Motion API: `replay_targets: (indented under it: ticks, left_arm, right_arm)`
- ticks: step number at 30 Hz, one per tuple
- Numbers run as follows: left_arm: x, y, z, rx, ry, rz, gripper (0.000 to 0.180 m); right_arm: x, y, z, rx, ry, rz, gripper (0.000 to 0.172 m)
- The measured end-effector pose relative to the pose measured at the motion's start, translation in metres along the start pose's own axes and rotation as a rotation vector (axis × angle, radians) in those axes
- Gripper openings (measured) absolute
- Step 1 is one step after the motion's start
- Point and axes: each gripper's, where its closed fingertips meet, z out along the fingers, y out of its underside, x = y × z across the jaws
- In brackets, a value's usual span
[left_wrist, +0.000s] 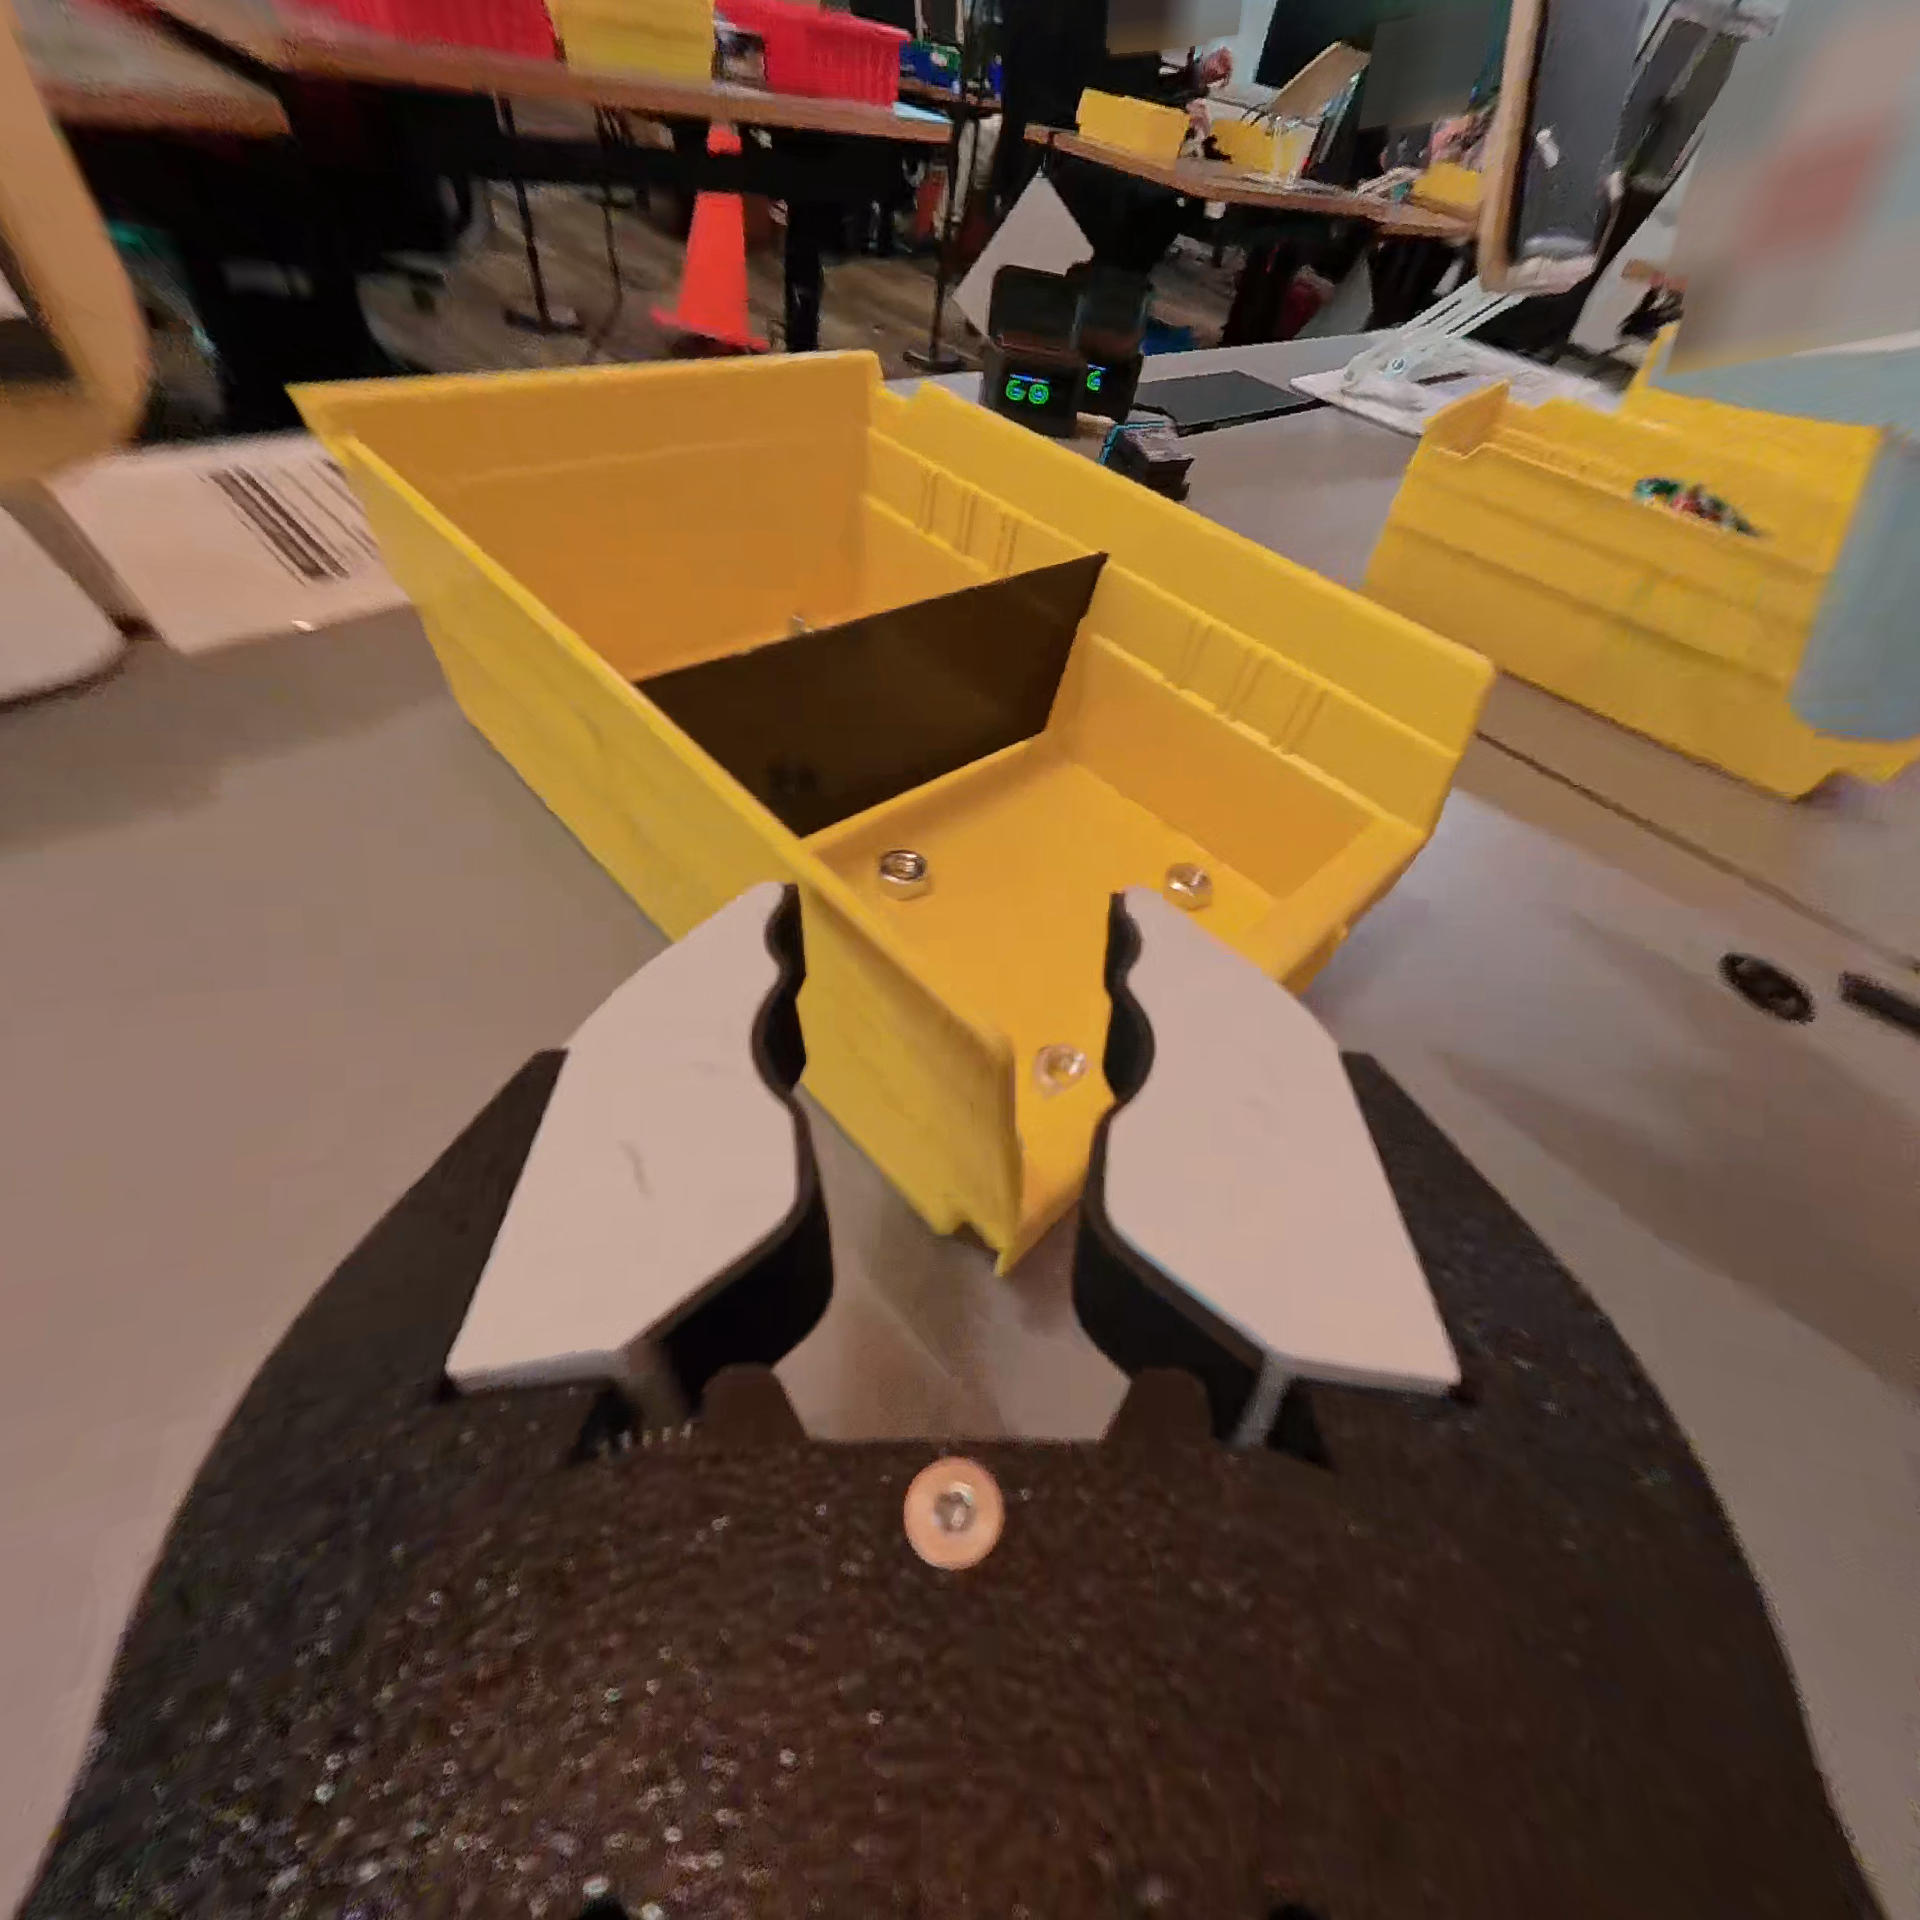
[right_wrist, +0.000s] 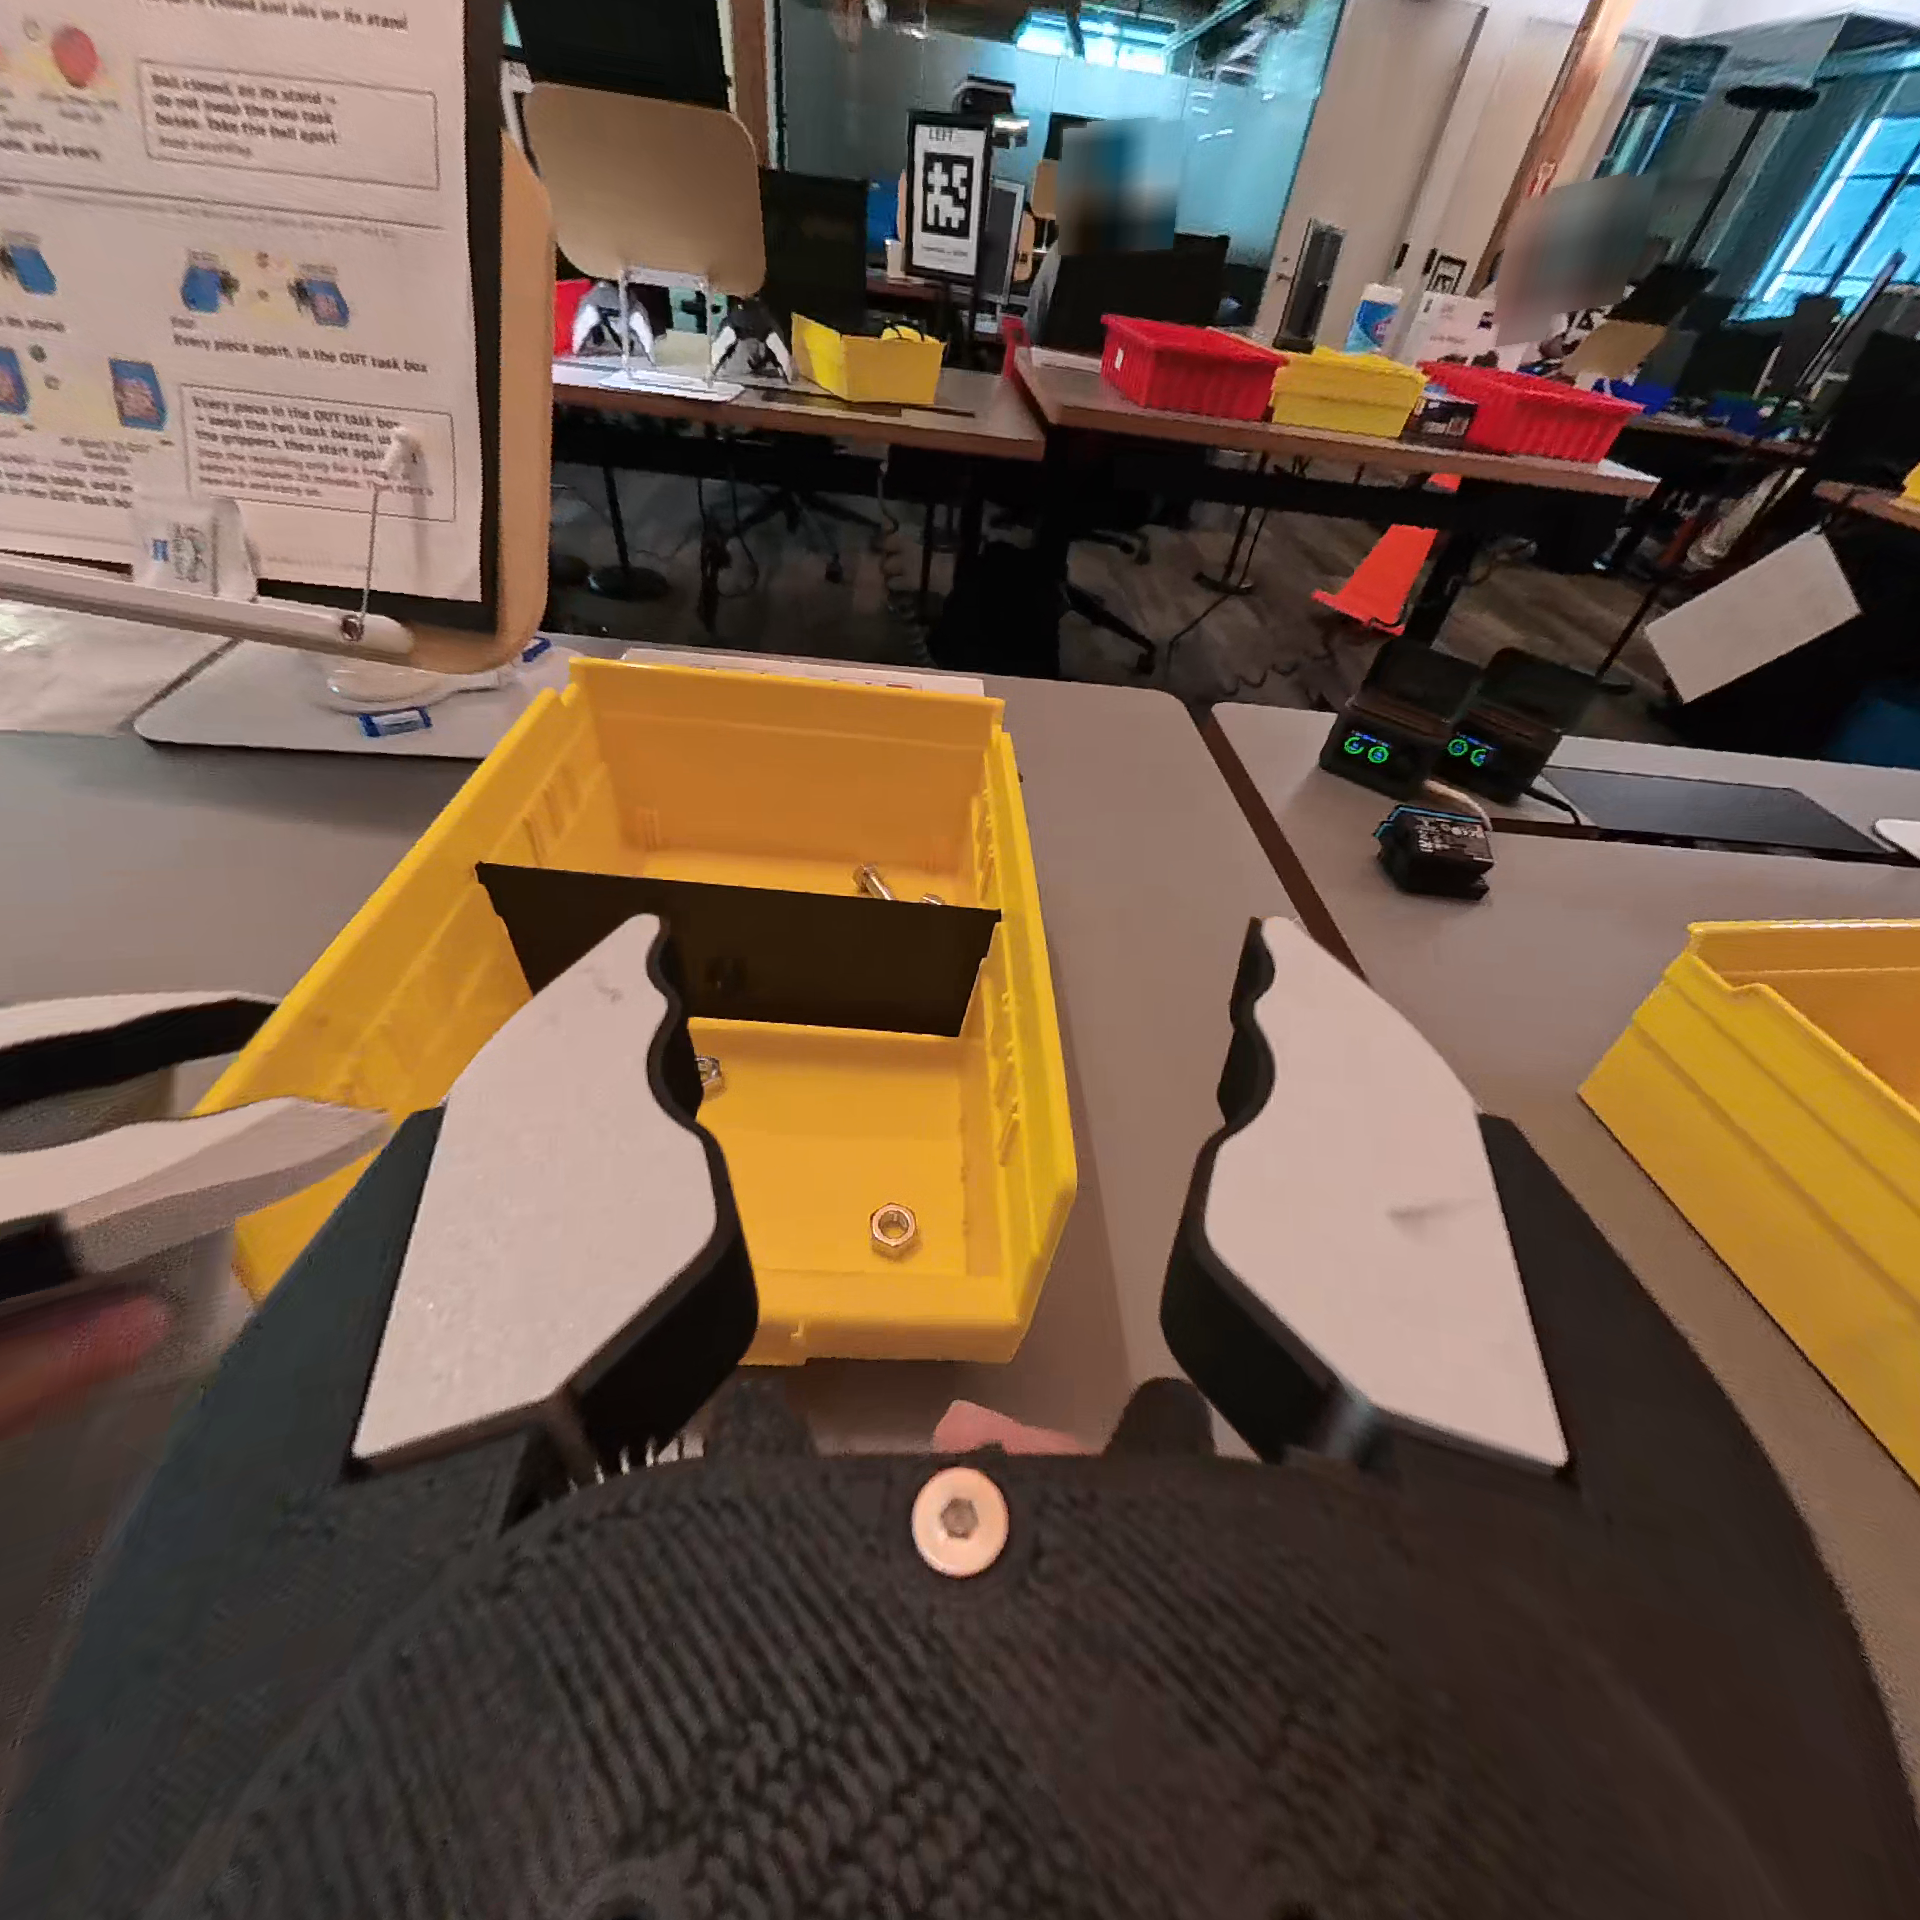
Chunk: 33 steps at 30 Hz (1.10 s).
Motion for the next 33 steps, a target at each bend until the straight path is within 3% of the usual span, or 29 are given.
replay_targets:
  ticks: [6,12,14,15,17,19,27,28,30,33]
  left_arm:
    - [-0.029,-0.001,0.027,-0.033,-0.045,-0.08,0.048]
    - [-0.072,0.001,0.037,-0.279,-0.21,0.182,0.03]
    - [-0.093,-0.003,0.034,-0.296,-0.349,0.236,0.065]
    - [-0.096,-0.005,0.034,-0.275,-0.374,0.249,0.072]
    - [-0.088,-0.005,0.039,-0.233,-0.318,0.249,0.061]
    - [-0.076,-0.002,0.045,-0.228,-0.212,0.213,0.025]
    - [-0.101,-0.002,0.043,-0.272,-0.247,0.147,0.013]
    - [-0.11,-0.003,0.039,-0.286,-0.287,0.146,0.018]
    - [-0.127,-0.009,0.028,-0.273,-0.376,0.151,0.062]
    - [-0.121,-0.006,0.027,-0.298,-0.285,0.128,0.061]
  right_arm:
    - [-0.01,0.0,0.013,0.004,-0.056,0.009,0.098]
    - [-0.027,-0.002,0.018,-0.001,-0.093,-0.031,0.096]
    - [-0.03,-0.003,0.018,0.0,-0.094,-0.039,0.096]
    - [-0.032,-0.003,0.018,0.0,-0.098,-0.045,0.096]
    - [-0.034,-0.003,0.019,-0.001,-0.105,-0.057,0.096]
    - [-0.035,-0.003,0.019,0.0,-0.109,-0.056,0.095]
    - [-0.05,-0.011,0.014,0.032,-0.164,-0.058,0.094]
    - [-0.05,-0.01,0.014,0.026,-0.166,-0.066,0.094]
    - [-0.046,-0.008,0.015,0.014,-0.144,-0.079,0.094]
    - [-0.043,-0.01,0.015,0.023,-0.136,-0.058,0.093]
